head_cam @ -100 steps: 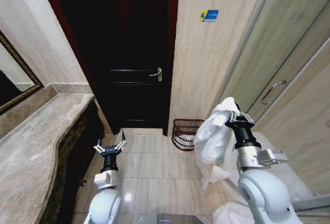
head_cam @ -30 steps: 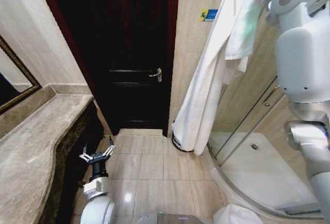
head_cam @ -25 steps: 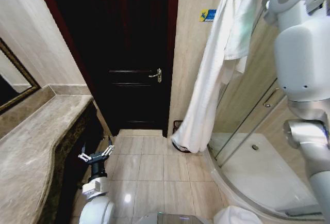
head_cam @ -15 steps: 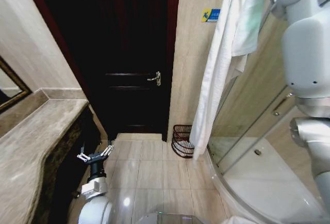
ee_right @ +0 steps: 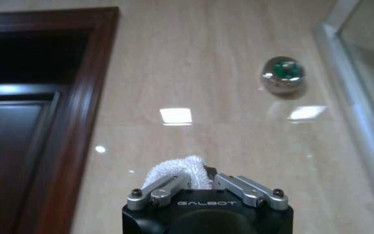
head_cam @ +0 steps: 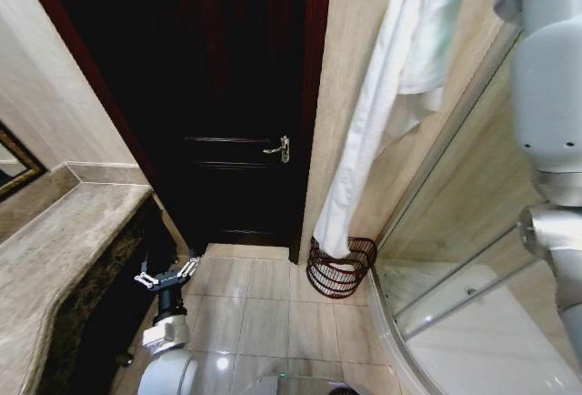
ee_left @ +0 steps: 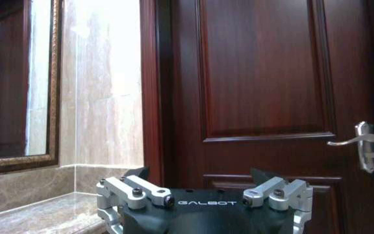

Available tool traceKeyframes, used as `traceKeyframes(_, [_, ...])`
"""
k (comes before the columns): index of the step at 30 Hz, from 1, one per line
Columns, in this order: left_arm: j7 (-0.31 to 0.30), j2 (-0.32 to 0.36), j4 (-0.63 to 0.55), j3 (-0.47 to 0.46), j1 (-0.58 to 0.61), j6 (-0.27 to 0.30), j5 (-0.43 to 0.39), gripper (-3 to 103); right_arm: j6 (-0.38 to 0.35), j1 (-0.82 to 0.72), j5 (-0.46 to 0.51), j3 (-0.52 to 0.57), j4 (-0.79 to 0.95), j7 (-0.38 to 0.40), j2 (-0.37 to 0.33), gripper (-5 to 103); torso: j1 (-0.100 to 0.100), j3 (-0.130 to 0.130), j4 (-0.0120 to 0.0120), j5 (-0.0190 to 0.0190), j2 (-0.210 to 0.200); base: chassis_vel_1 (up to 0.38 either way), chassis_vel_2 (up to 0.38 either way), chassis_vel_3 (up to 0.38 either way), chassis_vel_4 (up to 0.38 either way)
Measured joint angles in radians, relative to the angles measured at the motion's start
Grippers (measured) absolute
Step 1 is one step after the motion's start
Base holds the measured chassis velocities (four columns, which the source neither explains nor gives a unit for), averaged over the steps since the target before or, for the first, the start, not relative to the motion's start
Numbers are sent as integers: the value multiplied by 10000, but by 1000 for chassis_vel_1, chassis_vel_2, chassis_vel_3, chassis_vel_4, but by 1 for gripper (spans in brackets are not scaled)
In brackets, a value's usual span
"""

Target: Discard the used towel into the hamper.

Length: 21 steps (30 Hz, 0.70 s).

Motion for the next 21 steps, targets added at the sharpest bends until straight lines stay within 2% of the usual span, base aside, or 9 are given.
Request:
traceKeyframes(6, [10, 6, -13, -8, 14, 0, 3, 100, 122, 165, -420, -32, -730, -221, 107, 1, 7, 3, 8, -3, -1, 5, -19, -22, 6])
traceKeyframes(12, [35, 23, -19, 7, -4, 15, 5, 100, 152, 282, -1234, -171, -1139, -211, 80, 1, 17, 6, 10, -1, -3, 0, 0, 0, 0])
traceKeyframes(21, [124, 41, -76, 57, -91, 367, 56, 100, 131, -55, -1241, -202, -844, -157, -9, 1, 12, 5, 8, 0, -2, 0, 0, 0, 0])
